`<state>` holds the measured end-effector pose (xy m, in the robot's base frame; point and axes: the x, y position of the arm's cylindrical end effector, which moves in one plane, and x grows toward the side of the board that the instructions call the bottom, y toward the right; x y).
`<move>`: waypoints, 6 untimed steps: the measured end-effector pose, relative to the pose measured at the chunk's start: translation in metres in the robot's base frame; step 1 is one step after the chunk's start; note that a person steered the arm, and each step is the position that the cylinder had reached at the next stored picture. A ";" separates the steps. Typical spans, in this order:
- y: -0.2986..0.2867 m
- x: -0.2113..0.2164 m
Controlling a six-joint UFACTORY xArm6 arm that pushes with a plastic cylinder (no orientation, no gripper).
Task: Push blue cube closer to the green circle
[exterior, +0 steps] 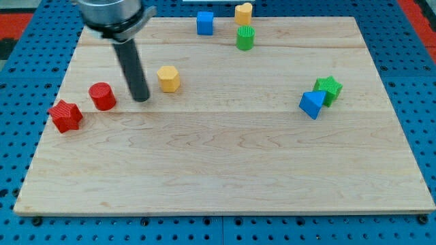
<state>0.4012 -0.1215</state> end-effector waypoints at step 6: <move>0.036 -0.210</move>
